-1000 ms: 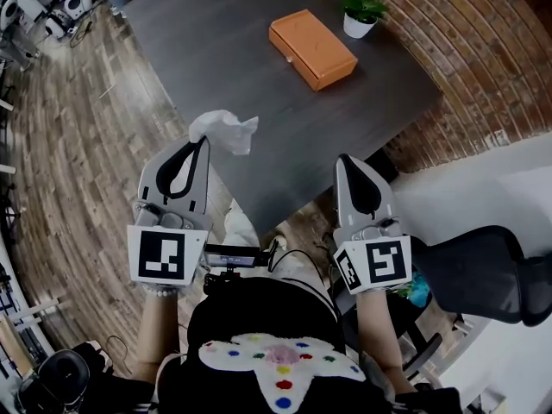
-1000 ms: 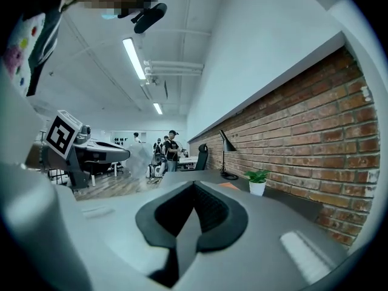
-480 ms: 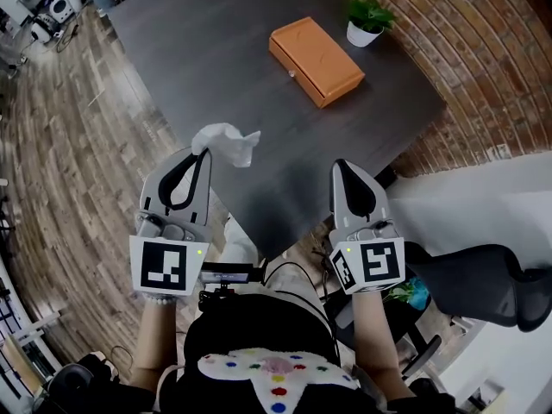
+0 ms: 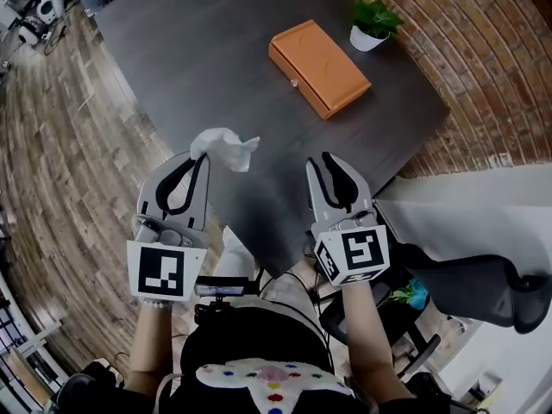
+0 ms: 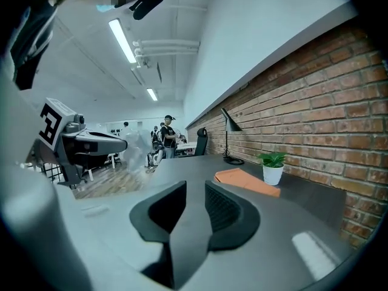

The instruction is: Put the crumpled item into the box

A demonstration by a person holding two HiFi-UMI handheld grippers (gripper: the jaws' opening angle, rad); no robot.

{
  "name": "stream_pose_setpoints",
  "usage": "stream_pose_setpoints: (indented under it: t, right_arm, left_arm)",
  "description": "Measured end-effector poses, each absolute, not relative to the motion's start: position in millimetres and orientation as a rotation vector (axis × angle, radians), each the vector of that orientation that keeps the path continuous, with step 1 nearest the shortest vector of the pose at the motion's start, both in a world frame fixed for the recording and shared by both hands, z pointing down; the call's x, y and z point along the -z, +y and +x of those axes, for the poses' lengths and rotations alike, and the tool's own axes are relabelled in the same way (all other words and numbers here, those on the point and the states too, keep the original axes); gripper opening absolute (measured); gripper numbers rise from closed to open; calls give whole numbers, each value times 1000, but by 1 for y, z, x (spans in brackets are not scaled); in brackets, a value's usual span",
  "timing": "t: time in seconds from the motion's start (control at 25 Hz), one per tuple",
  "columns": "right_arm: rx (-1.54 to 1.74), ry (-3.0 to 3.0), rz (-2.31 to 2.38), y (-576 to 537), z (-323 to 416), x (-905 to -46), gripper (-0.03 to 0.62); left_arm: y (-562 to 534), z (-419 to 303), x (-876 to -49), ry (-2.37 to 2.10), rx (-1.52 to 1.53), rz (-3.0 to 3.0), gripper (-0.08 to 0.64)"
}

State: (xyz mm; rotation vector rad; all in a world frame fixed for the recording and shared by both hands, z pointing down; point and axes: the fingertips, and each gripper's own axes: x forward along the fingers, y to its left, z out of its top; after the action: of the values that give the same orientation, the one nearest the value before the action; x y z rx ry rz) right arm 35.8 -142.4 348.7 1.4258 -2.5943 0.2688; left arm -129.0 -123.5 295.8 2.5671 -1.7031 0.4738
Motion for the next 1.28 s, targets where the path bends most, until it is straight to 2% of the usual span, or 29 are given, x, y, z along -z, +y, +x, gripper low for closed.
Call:
stream_pose_setpoints:
  t: [0.6,1.28]
  right_arm:
    - [-256,-2455,1479,-222,8,-391,94]
    - [-475,-2305,1642,-296,-5,-461,101]
  left_arm:
    - [-182,-154,-325,-1619,-526,2599,12]
    - [-230,-174,-356,-1543,-558,2598,12]
